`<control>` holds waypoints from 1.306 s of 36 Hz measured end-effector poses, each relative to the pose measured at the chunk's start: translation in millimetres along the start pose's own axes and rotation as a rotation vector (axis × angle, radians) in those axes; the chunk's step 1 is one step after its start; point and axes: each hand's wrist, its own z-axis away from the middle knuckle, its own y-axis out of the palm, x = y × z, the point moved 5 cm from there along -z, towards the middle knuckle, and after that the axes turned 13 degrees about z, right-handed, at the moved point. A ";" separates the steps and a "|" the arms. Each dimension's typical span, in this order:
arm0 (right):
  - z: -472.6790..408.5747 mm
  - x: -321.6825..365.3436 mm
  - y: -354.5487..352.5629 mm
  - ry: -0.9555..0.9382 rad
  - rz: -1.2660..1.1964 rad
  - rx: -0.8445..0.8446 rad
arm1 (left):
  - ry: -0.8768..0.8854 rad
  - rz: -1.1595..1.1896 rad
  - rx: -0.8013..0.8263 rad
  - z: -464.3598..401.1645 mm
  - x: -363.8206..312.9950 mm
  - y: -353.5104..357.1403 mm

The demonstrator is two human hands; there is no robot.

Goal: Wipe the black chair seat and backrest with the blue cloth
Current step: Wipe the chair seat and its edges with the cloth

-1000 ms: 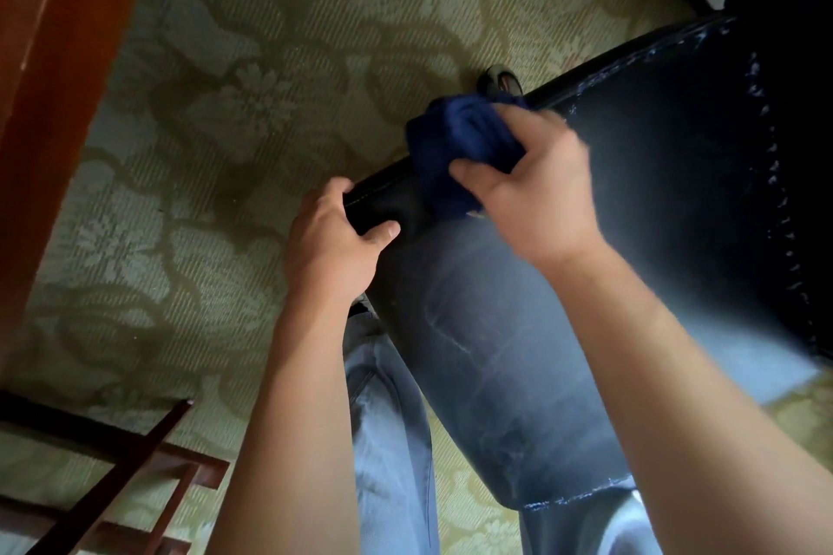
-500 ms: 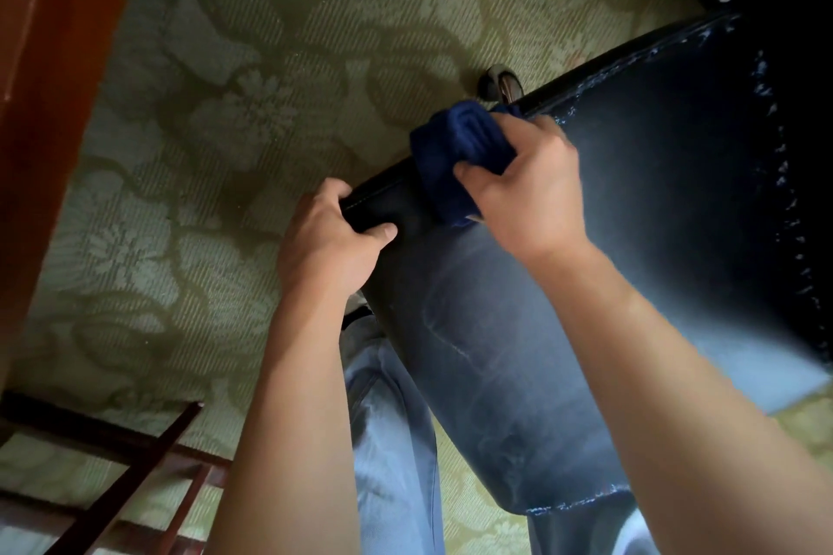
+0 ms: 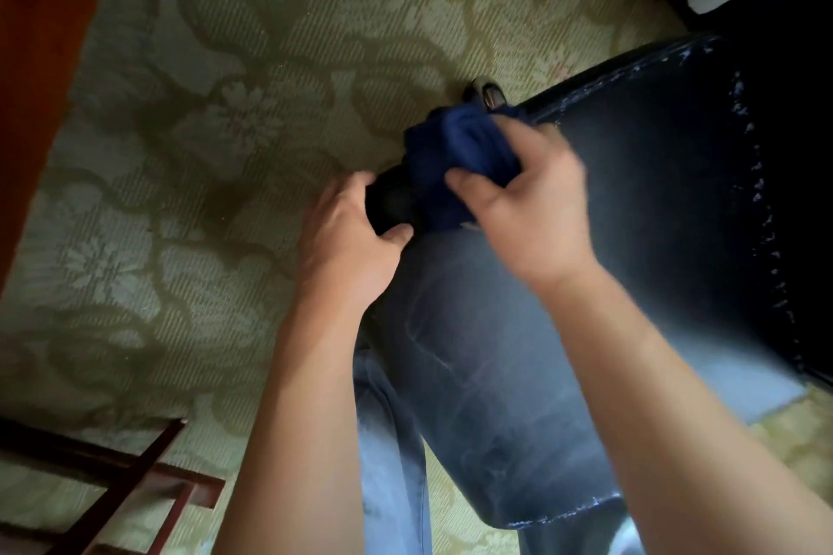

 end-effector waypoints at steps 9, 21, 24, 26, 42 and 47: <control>4.6 0.1 24.8 -0.003 -0.099 0.071 | -0.005 -0.048 -0.138 2.7 -7.6 13.3; -13.4 -41.8 -21.3 0.143 -0.037 -0.136 | -0.067 -0.088 -0.170 3.2 -21.2 12.2; -9.2 -51.2 -36.8 0.127 -0.099 -0.163 | -0.076 -0.122 -0.204 10.9 -32.4 12.4; -8.6 -59.8 -53.8 0.126 -0.125 -0.177 | -0.046 -0.125 -0.242 19.5 -43.9 14.3; -19.0 -31.5 -21.0 0.009 -0.125 0.085 | 0.025 -0.235 0.009 -19.5 -75.8 38.1; -24.1 -36.9 -11.9 0.072 -0.128 0.064 | 0.028 -0.198 0.072 -31.6 -72.3 39.9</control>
